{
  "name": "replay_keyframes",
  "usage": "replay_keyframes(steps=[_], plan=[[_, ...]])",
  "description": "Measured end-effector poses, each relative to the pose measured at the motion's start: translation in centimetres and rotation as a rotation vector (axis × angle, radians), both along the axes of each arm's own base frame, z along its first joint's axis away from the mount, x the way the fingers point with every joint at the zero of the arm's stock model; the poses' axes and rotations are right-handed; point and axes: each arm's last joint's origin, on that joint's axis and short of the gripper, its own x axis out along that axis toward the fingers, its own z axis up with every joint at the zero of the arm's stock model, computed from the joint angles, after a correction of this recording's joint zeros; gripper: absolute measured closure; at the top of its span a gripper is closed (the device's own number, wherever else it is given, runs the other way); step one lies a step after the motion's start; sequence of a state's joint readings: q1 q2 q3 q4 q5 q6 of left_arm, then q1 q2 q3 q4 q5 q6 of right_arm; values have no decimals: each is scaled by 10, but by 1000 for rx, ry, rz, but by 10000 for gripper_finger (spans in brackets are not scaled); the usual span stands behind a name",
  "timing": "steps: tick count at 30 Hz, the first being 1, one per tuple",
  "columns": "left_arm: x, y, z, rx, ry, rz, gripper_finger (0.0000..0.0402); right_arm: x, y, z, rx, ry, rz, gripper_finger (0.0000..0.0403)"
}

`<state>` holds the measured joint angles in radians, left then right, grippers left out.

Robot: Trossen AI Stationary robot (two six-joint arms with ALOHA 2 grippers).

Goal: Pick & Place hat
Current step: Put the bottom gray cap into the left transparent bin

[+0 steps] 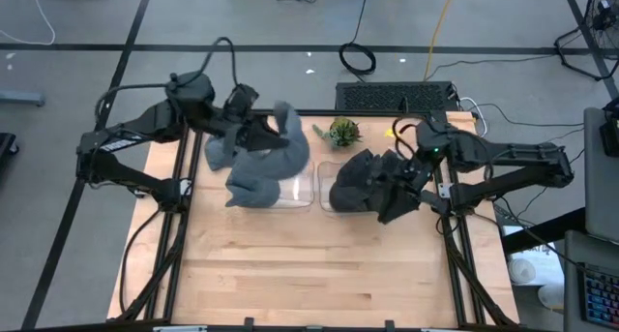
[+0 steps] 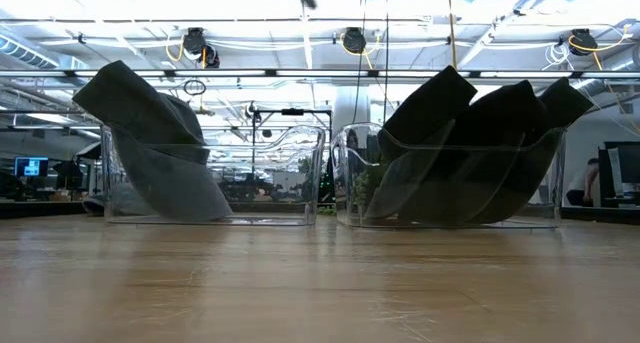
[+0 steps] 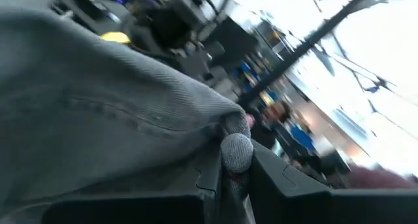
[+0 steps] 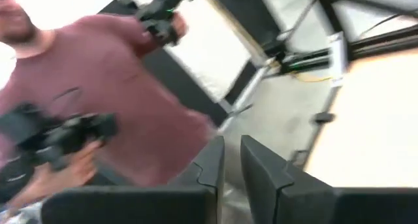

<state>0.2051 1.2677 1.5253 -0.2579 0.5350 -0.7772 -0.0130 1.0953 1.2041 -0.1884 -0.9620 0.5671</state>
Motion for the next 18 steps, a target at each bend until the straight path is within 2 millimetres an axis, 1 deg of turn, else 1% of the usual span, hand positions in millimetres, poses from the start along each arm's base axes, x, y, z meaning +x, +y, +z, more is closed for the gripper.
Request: replay_keyframes(steps=[5,9,14,18], plan=[[-5,4,0,-4,26,160,358,-16,-12,1,-90,-18,-155,383],[-9,1,-1,-2,50,255,359,-28,-19,1,-177,-28,-287,396],[-6,-5,-11,10,149,359,359,-39,-26,4,-301,-55,-529,401],[-9,-10,-20,8,259,476,358,-47,-30,7,-422,-104,-685,402]])
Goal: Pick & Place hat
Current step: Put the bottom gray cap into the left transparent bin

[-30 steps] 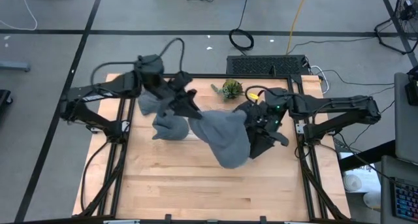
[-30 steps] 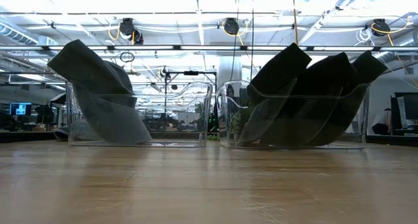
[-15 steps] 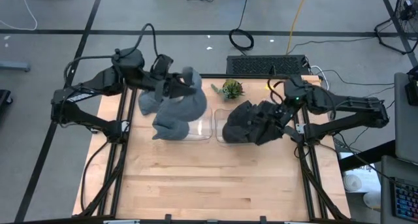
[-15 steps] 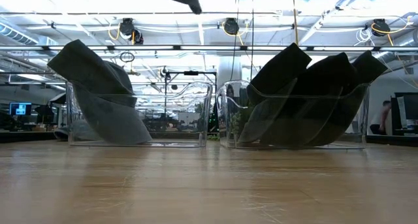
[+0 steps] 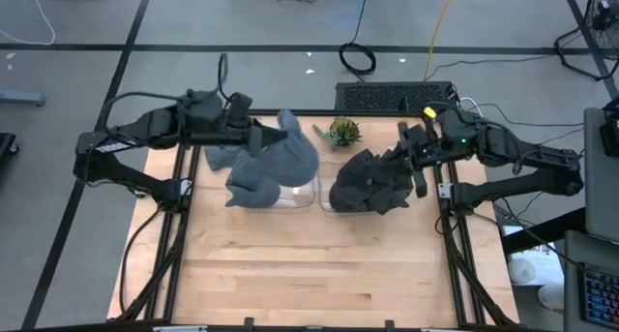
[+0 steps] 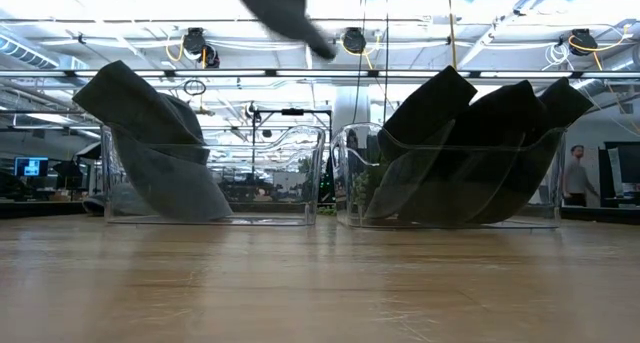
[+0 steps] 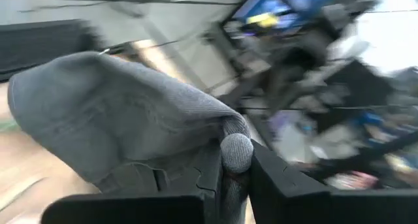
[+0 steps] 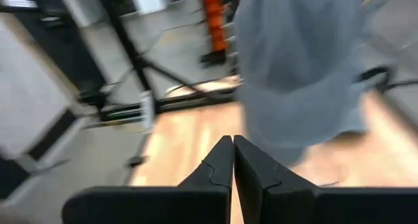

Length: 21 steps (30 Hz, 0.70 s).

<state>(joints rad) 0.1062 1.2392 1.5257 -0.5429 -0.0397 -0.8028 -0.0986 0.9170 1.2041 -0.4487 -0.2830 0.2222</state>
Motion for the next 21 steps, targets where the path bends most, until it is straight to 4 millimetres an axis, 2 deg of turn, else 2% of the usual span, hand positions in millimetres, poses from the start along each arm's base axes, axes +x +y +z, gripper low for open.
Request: replay_keyframes(steps=[7,15,21], plan=[[-4,-11,-13,6,136,128,359,-5,-6,4,-164,-39,-192,403],[-7,-22,-22,18,222,242,359,-4,-6,5,-199,-50,-193,403],[9,-29,-42,15,339,278,359,-4,-6,7,-199,-73,-195,403]])
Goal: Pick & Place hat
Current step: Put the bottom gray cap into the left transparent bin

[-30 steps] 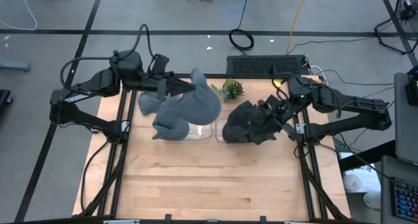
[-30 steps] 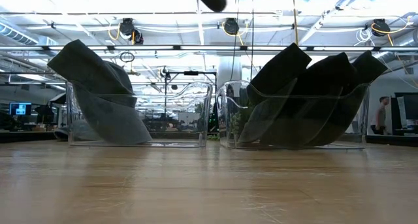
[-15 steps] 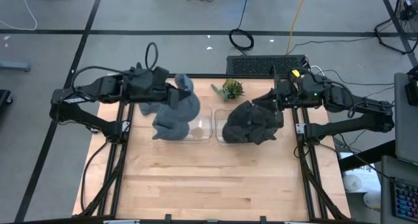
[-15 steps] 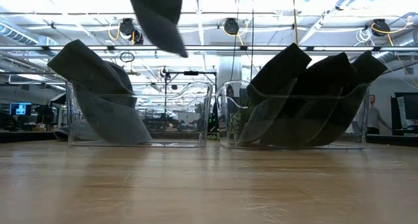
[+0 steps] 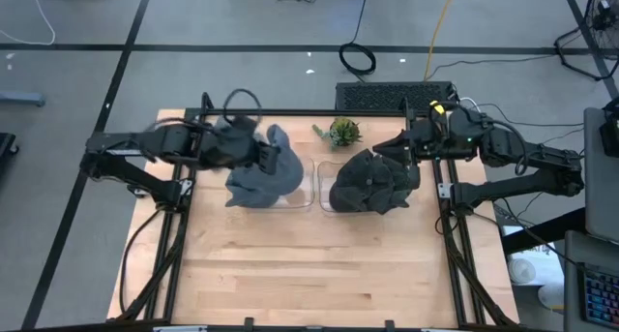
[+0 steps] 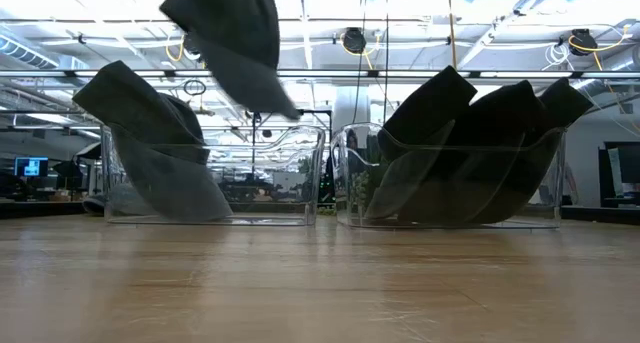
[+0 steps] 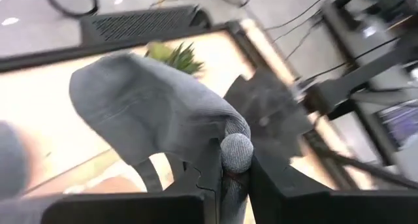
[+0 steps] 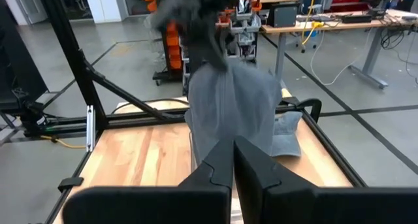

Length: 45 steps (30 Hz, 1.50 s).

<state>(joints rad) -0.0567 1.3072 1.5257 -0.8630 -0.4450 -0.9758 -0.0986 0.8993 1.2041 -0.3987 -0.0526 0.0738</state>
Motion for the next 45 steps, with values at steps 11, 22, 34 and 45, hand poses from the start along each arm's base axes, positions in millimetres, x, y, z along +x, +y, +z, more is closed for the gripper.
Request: replay_keyframes(steps=[11,22,34,45], plan=[[9,-1,-27,-90,136,102,358,1,0,3,-3,-34,-1,403],[16,-1,-84,-208,170,230,358,1,0,3,-4,-34,-4,403],[12,1,-115,-283,191,343,359,2,0,2,-14,-27,-3,403],[28,9,-95,-260,-127,393,359,8,-1,-1,-12,-1,-2,403]])
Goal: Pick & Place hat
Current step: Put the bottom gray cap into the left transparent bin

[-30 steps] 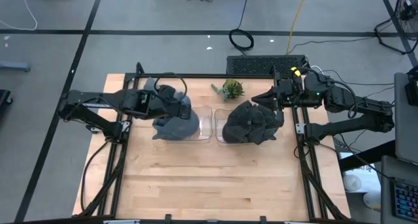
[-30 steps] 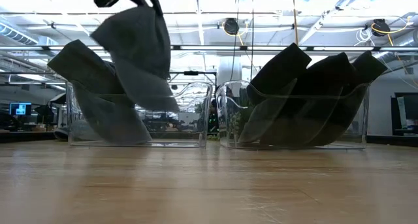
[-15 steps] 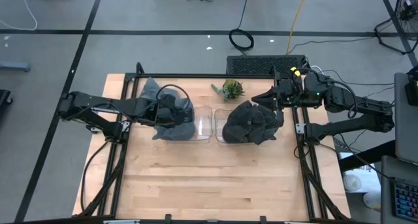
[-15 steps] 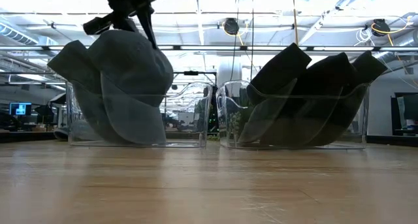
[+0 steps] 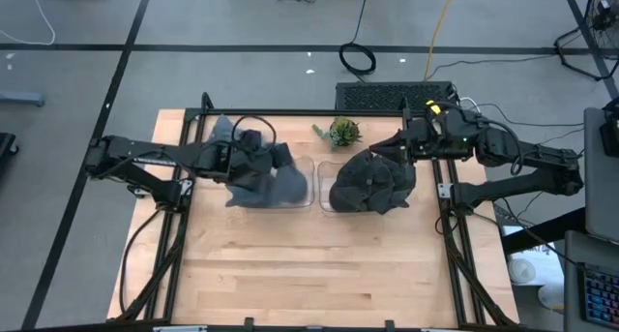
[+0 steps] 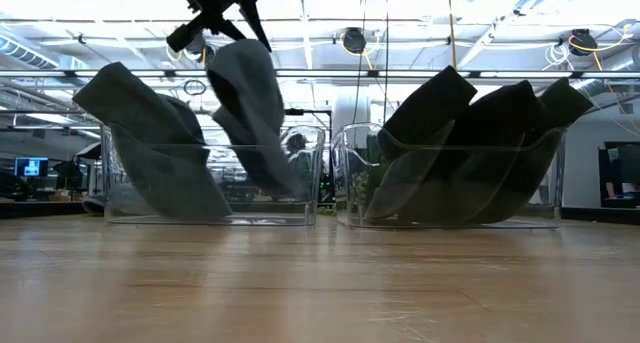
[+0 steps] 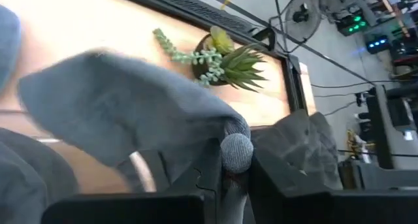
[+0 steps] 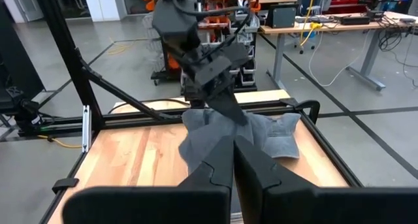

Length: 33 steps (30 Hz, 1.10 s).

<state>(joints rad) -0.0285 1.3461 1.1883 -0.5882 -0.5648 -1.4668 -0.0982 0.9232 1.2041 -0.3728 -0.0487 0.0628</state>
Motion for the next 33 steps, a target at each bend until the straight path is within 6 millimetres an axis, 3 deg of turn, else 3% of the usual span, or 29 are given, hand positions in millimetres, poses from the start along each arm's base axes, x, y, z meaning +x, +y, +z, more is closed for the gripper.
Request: replay_keyframes(steps=[4,12,33], plan=[[-1,-5,-1,-22,2,-4,359,1,0,-1,-1,13,1,403],[-19,-18,-16,-93,196,10,359,1,0,-2,-47,23,11,403],[-51,-51,-26,-182,360,117,359,4,-1,-2,-43,15,8,403]])
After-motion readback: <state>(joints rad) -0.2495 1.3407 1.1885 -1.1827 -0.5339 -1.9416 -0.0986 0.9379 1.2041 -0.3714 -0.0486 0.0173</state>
